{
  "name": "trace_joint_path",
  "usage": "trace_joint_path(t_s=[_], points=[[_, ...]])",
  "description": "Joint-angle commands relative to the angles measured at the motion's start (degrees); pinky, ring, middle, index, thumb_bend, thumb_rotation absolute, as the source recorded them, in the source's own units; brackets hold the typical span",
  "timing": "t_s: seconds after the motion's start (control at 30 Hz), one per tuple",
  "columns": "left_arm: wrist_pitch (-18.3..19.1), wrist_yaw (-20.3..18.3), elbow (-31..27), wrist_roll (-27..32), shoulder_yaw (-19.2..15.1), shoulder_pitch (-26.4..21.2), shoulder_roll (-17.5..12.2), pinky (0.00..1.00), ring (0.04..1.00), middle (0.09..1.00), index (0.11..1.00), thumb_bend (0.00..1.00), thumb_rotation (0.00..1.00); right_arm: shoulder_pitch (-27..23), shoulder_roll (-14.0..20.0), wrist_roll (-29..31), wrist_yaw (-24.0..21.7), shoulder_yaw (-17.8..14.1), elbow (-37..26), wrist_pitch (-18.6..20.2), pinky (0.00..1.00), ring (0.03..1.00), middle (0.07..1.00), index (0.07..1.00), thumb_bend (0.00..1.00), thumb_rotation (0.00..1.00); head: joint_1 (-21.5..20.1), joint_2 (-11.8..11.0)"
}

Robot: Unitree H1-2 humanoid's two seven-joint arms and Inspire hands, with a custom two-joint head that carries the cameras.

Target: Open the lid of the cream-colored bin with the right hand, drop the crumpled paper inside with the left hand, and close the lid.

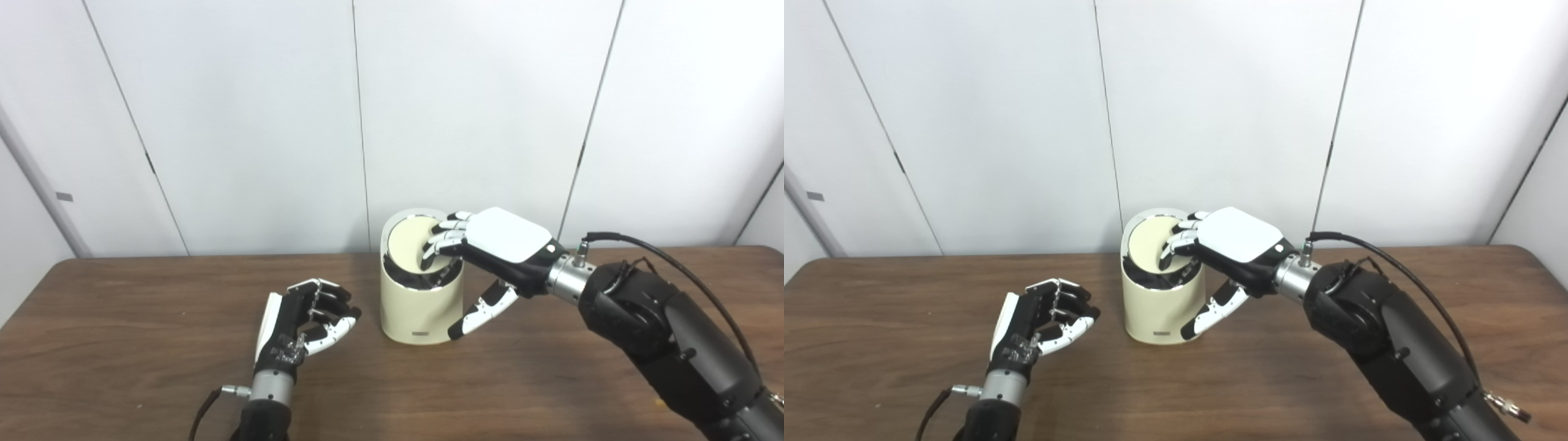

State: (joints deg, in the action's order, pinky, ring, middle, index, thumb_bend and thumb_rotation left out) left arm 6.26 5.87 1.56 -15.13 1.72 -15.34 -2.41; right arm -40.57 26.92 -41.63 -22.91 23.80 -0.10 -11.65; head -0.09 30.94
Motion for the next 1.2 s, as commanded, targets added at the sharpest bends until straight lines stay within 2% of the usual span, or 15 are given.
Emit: trace_joint_path(t_s=[0.0,0.17,0.43,0.87,1.07,1.17], points=[[-0.12,0.16,-2.52,0.01,-0.24,-2.4,-0.13,0.46,0.558,0.491,0.506,0.52,0.0,-0.03,0.92,-0.23,-1.67,1.0,0.38,-2.14,0.96,0.913,0.79,0.699,0.72,0.59,-0.07,0.16],[-0.14,-0.01,-2.9,0.23,-0.13,-2.17,-0.22,0.46,0.554,0.489,0.507,0.52,0.0,0.38,1.0,0.03,-1.4,1.15,0.51,-2.44,0.94,0.888,0.783,0.691,0.71,0.6,-0.06,0.34],[0.3,0.12,-3.36,0.11,-0.05,-2.02,-0.05,0.46,0.558,0.494,0.501,0.52,0.0,0.47,1.31,-3.3,-0.45,2.79,0.8,-4.3,0.94,0.894,0.756,0.698,0.71,0.56,-0.06,0.78],[0.01,0.22,-2.97,0.11,0.18,-1.96,0.04,0.45,0.552,0.492,0.504,0.52,0.0,-0.72,0.6,-6.6,-0.63,5.13,1.98,-3.68,0.93,0.874,0.719,0.691,0.72,0.51,0.03,0.95],[-0.72,0.26,-2.14,0.08,0.27,-2.15,-0.16,0.45,0.55,0.49,0.506,0.52,0.0,-0.71,0.85,-4.98,-0.47,3.74,1.63,-2.69,0.94,0.881,0.729,0.697,0.7,0.55,0.09,0.68],[-0.98,0.16,-1.88,0.3,0.2,-2.25,-0.29,0.45,0.55,0.49,0.506,0.52,0.0,-0.72,0.89,-2.77,-0.16,2.07,1.62,-1.99,0.95,0.886,0.731,0.695,0.7,0.55,-0.02,0.55]])
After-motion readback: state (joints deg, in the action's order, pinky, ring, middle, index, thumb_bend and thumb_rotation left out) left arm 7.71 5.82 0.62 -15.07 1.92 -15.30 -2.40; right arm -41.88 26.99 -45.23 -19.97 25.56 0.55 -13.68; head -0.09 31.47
